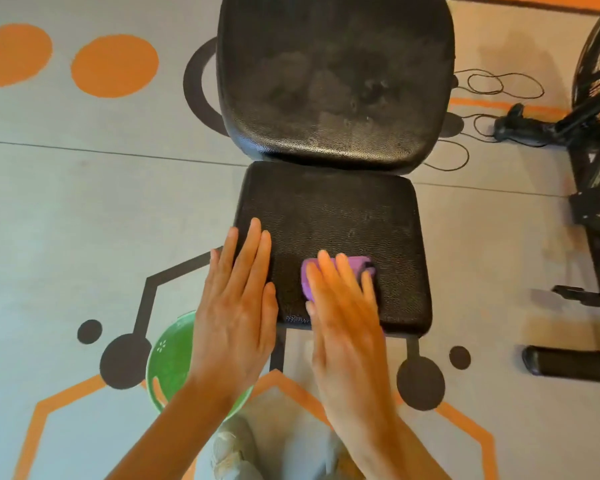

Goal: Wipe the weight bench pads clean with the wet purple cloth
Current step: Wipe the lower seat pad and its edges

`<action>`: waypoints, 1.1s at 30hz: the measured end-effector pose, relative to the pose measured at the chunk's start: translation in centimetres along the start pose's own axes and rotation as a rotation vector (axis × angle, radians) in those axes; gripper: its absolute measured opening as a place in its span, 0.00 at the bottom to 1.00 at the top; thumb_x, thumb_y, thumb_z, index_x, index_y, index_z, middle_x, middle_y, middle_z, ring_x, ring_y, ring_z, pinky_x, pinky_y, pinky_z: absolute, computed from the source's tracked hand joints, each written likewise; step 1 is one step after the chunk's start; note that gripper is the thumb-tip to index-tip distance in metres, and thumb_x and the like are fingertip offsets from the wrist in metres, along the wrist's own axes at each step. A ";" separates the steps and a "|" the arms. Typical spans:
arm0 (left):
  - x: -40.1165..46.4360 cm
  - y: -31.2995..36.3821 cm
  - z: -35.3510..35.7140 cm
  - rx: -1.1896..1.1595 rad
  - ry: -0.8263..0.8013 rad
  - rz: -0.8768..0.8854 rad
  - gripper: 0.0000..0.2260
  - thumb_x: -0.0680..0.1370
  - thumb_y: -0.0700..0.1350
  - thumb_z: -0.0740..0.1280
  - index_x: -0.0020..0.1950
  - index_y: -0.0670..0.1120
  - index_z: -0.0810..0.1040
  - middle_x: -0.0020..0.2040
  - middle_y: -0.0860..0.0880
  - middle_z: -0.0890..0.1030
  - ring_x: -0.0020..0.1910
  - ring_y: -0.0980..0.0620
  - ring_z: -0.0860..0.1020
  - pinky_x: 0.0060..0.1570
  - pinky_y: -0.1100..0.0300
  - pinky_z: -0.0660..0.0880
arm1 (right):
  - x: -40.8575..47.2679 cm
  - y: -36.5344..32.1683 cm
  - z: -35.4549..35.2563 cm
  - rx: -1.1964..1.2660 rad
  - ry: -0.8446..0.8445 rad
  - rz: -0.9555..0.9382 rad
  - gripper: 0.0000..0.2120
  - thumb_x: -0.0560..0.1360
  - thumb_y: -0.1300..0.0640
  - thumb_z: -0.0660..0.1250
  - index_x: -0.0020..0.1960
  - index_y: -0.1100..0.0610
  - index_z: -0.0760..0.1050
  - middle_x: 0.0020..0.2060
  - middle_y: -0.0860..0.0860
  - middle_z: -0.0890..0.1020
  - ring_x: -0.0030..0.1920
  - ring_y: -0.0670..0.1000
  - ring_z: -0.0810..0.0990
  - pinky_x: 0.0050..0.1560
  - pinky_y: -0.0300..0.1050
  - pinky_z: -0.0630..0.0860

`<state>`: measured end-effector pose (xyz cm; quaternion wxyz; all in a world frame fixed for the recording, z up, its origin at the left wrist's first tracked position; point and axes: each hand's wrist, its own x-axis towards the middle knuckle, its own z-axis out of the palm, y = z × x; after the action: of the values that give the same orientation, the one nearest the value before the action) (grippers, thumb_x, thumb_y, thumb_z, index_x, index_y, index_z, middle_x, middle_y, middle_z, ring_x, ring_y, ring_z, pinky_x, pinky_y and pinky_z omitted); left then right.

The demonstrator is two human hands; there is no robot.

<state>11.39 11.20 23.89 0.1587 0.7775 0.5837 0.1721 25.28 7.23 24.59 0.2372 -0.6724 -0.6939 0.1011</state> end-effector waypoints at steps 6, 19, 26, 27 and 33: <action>0.0 0.2 -0.4 0.024 -0.075 -0.015 0.24 0.83 0.47 0.48 0.80 0.44 0.56 0.81 0.49 0.54 0.81 0.47 0.49 0.79 0.55 0.43 | -0.6 5.9 -4.1 -0.065 -0.175 -0.100 0.26 0.76 0.67 0.63 0.73 0.60 0.66 0.74 0.54 0.67 0.76 0.53 0.61 0.74 0.59 0.60; -0.8 0.7 -1.2 0.026 -0.180 -0.140 0.26 0.84 0.53 0.46 0.81 0.49 0.47 0.82 0.52 0.43 0.81 0.53 0.42 0.79 0.51 0.47 | -1.5 5.6 -5.3 0.030 -0.223 0.007 0.38 0.67 0.80 0.62 0.75 0.59 0.64 0.75 0.55 0.65 0.77 0.55 0.59 0.78 0.52 0.48; -5.1 3.8 -3.4 -0.024 -0.149 -0.255 0.28 0.83 0.56 0.48 0.81 0.52 0.47 0.81 0.56 0.41 0.80 0.57 0.41 0.77 0.57 0.46 | -3.6 5.3 -9.4 0.088 -0.294 0.037 0.28 0.76 0.70 0.55 0.75 0.58 0.64 0.76 0.52 0.64 0.77 0.56 0.59 0.78 0.43 0.45; -5.8 4.3 -3.8 -0.033 -0.143 -0.266 0.28 0.83 0.56 0.48 0.81 0.52 0.47 0.81 0.56 0.40 0.80 0.58 0.40 0.77 0.58 0.46 | -3.9 4.6 -9.7 0.109 -0.317 0.060 0.27 0.77 0.66 0.52 0.76 0.57 0.63 0.76 0.51 0.63 0.76 0.58 0.59 0.77 0.40 0.43; -8.4 5.5 -6.0 -0.110 -0.149 -0.289 0.27 0.82 0.55 0.49 0.81 0.49 0.52 0.82 0.54 0.44 0.80 0.58 0.43 0.74 0.50 0.55 | -5.4 0.9 -10.4 0.162 -0.353 0.033 0.22 0.82 0.55 0.47 0.76 0.54 0.63 0.75 0.50 0.66 0.77 0.42 0.54 0.73 0.52 0.56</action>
<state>11.15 1.97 31.01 0.2668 0.6862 0.6658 0.1213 30.82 0.12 32.21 0.1635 -0.6343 -0.7032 0.2766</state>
